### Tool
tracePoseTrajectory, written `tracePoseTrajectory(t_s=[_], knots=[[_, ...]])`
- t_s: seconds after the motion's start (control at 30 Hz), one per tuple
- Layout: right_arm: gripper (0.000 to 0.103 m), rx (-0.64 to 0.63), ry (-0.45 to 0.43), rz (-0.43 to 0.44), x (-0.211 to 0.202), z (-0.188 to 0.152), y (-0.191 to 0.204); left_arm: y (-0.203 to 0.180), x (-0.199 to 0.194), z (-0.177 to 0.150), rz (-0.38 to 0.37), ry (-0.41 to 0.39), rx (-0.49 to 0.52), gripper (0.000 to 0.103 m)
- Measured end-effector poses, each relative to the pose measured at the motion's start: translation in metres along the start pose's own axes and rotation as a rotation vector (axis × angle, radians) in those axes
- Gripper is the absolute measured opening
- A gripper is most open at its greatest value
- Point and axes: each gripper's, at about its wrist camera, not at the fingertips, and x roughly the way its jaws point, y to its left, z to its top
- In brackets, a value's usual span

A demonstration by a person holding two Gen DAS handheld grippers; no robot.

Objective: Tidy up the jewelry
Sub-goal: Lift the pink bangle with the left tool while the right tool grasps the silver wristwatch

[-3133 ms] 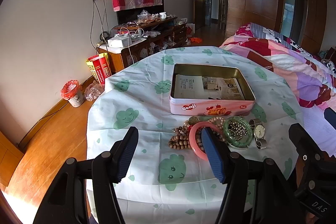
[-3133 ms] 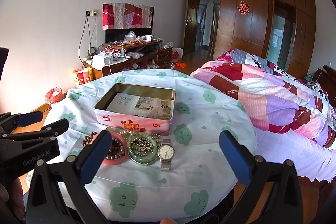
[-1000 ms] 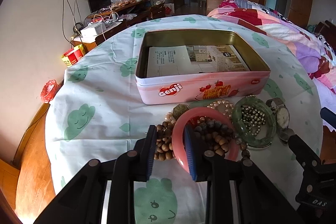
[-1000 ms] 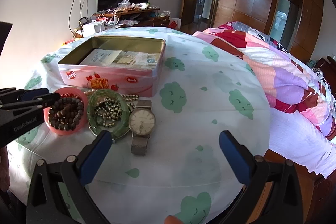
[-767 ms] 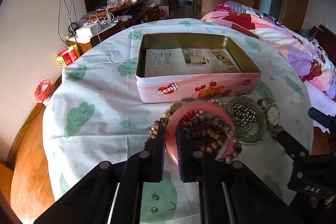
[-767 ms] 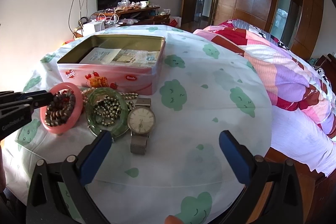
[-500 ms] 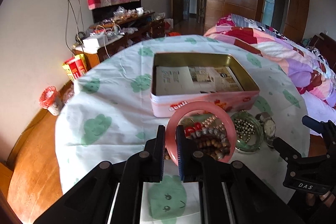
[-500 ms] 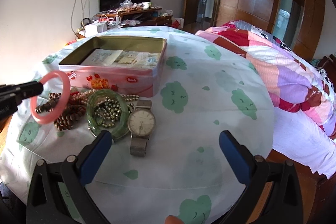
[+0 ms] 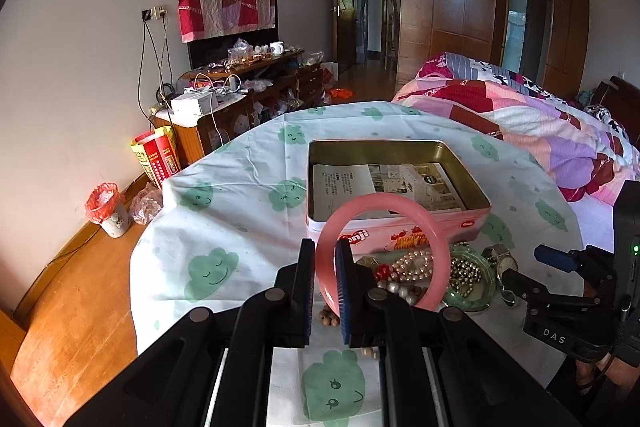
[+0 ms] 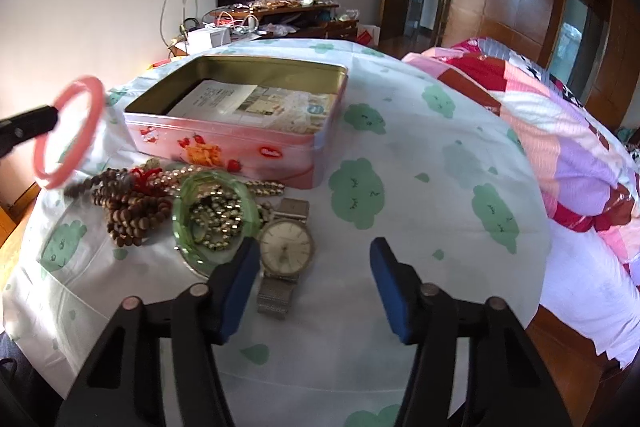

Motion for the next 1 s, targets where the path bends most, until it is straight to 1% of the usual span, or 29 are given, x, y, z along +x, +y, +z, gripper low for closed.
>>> tracePoseTrajectory(t_s=[0.1, 0.3, 0.37, 0.4, 0.43, 0.47, 0.5, 0.67, 0.83, 1.0], knots=[[0.058, 0.007, 0.002, 0.004, 0.001, 0.0, -0.001, -0.001, 0.006, -0.004, -0.004, 0.023, 0.003, 0.009], [0.058, -0.011, 0.022, 0.015, 0.009, 0.001, 0.008, -0.003, 0.009, -0.007, -0.006, 0.033, 0.012, 0.009], [0.056, -0.007, 0.028, 0.028, 0.011, -0.002, 0.009, -0.004, 0.01, -0.008, -0.008, 0.037, 0.01, 0.009], [0.054, -0.001, 0.027, 0.035, 0.012, -0.002, 0.008, -0.005, 0.011, -0.009, -0.01, 0.041, 0.009, 0.009], [0.05, 0.002, 0.028, 0.041, 0.011, -0.002, 0.007, -0.006, 0.012, -0.01, -0.012, 0.043, 0.01, 0.009], [0.04, 0.003, 0.025, 0.049, 0.01, -0.002, 0.006, -0.006, 0.012, -0.01, -0.012, 0.044, 0.012, 0.009], [0.034, 0.004, 0.024, 0.06, 0.01, -0.002, 0.006, -0.007, 0.012, -0.011, -0.014, 0.045, 0.013, 0.009], [0.034, 0.004, 0.007, 0.083, 0.005, -0.003, 0.004, -0.007, 0.011, -0.011, -0.014, 0.042, 0.013, 0.009], [0.034, -0.007, -0.047, 0.077, -0.01, 0.001, 0.004, -0.006, 0.008, -0.01, -0.014, 0.036, 0.012, 0.009], [0.034, -0.019, -0.078, 0.066, -0.019, 0.007, 0.002, -0.005, 0.006, -0.008, -0.014, 0.029, 0.008, 0.009]])
